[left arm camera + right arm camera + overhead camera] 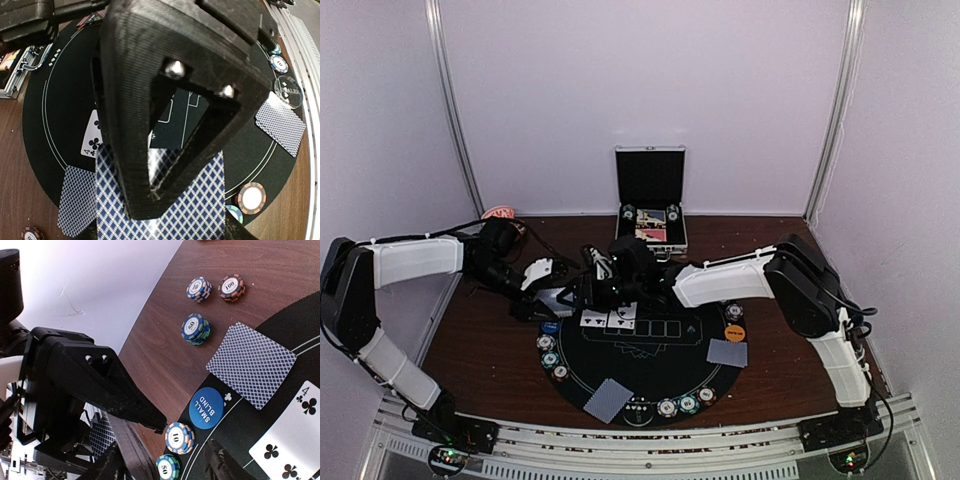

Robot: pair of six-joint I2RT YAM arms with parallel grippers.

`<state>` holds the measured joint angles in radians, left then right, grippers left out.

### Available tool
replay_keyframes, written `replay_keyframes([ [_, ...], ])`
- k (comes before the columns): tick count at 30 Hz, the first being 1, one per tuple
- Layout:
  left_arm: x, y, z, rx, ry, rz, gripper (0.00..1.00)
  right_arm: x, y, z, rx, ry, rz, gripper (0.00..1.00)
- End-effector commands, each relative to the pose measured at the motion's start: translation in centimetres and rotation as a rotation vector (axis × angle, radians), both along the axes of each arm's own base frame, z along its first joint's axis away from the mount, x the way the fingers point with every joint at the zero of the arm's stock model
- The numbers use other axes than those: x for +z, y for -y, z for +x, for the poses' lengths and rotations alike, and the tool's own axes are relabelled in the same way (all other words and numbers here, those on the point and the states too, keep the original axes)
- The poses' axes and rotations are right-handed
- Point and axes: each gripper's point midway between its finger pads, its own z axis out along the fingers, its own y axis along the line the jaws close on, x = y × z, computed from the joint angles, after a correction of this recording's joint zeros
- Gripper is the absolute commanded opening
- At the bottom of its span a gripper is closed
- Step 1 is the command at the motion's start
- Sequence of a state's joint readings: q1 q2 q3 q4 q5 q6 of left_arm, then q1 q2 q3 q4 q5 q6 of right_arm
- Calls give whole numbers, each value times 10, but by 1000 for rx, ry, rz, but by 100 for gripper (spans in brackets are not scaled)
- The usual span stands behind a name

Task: Distribute texas hold em gaming equipment
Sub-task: Pick up the poker card from the face-down deck piles.

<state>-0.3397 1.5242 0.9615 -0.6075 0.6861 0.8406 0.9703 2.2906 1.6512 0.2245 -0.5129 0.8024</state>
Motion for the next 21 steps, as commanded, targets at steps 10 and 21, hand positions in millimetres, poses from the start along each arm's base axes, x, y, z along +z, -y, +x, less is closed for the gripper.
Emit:
replay_keyframes([
  [10, 8, 4, 3, -17, 16, -38, 59, -14, 42, 14, -85, 17, -112, 25],
  [21, 6, 4, 5, -15, 12, -37, 59, 28, 29, -15, 49, -42, 86, 0],
])
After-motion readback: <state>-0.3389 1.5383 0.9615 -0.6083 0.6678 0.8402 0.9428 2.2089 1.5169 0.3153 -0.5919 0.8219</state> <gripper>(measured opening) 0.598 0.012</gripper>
